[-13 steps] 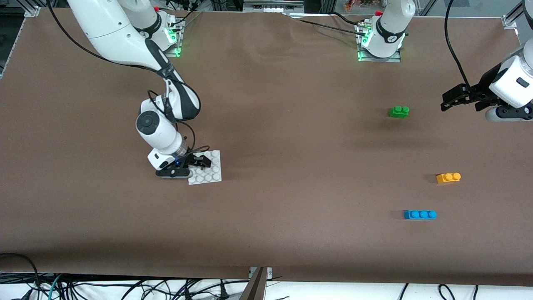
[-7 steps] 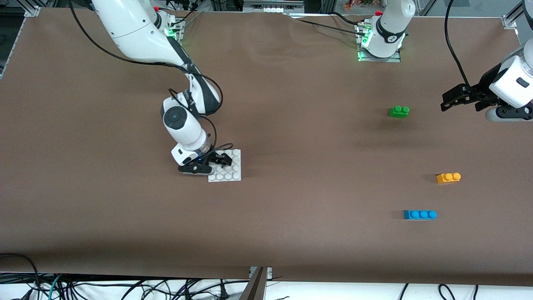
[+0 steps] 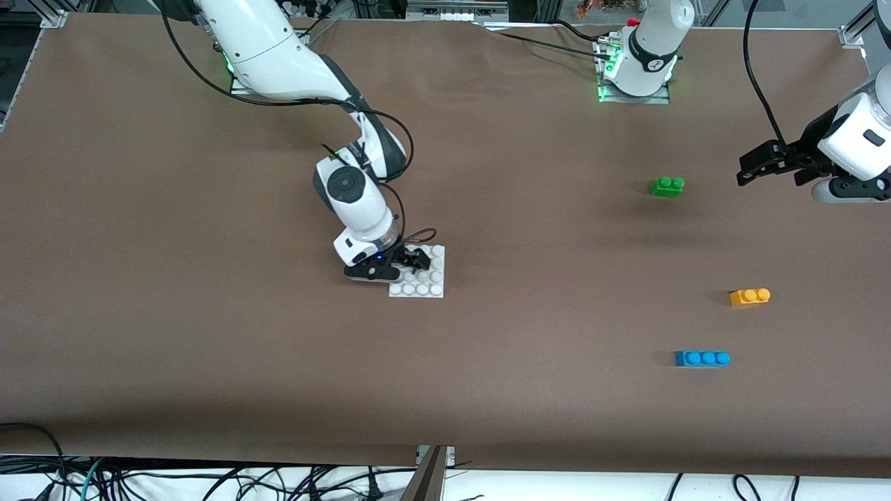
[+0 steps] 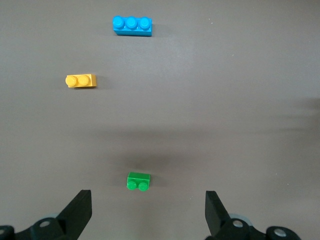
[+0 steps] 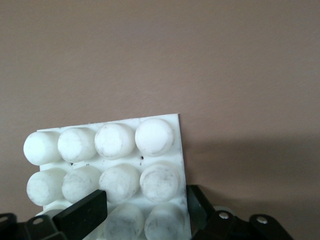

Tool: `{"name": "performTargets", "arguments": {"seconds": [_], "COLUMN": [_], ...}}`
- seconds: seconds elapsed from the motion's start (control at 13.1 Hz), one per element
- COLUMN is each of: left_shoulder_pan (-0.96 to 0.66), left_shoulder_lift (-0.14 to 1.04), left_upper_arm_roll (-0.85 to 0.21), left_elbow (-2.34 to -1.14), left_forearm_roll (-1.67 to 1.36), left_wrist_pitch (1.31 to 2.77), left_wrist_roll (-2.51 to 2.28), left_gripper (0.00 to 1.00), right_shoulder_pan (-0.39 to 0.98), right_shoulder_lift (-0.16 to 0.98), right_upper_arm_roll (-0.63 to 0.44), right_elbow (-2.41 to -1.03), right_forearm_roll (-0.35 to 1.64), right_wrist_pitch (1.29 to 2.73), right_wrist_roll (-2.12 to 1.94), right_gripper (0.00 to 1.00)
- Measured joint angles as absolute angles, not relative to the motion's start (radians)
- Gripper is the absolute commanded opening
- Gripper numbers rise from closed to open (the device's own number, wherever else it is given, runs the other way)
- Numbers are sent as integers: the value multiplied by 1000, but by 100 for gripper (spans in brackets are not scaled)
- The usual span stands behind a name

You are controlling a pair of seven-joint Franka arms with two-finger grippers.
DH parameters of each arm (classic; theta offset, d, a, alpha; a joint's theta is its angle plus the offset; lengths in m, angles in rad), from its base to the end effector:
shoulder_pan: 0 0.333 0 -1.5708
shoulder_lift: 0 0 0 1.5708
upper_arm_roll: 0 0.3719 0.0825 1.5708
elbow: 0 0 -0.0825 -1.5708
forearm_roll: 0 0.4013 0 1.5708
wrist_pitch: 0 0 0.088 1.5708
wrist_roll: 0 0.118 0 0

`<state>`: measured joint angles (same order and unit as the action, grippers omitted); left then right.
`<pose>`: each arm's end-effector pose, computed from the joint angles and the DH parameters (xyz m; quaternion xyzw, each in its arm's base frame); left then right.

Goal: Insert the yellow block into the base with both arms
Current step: 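Slide the white plate further toward the table middle with the right gripper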

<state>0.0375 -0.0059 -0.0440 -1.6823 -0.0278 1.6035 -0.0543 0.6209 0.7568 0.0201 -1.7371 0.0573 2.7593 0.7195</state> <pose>0.5672 -0.0070 0.6211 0.9989 0.0248 -0.0368 0.0126 0.5949 0.4386 0.1857 -0.9887 0.0674 -0.0898 0.0991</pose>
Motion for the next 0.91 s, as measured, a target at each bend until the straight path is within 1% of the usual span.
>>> {"name": "performTargets", "arguments": {"seconds": [0.53, 0.91], "left_shoulder_pan": [37, 38], "left_shoulder_lift": [-6, -6], "left_upper_arm_roll": [-44, -44], "left_elbow": [-1682, -1682], "left_forearm_roll": [-28, -28], "left_wrist_pitch": [1603, 1603], "left_wrist_roll": [-54, -54], "left_gripper": [100, 100], "right_shoulder_pan": [770, 809], "right_shoulder_lift": [832, 850], "right_upper_arm_roll": [-16, -23], "right_elbow": [-1620, -1592], "right_forearm_roll": [57, 57], "right_wrist_pitch": [2760, 2760], "right_wrist_roll": [818, 822], "right_gripper": [75, 75]}}
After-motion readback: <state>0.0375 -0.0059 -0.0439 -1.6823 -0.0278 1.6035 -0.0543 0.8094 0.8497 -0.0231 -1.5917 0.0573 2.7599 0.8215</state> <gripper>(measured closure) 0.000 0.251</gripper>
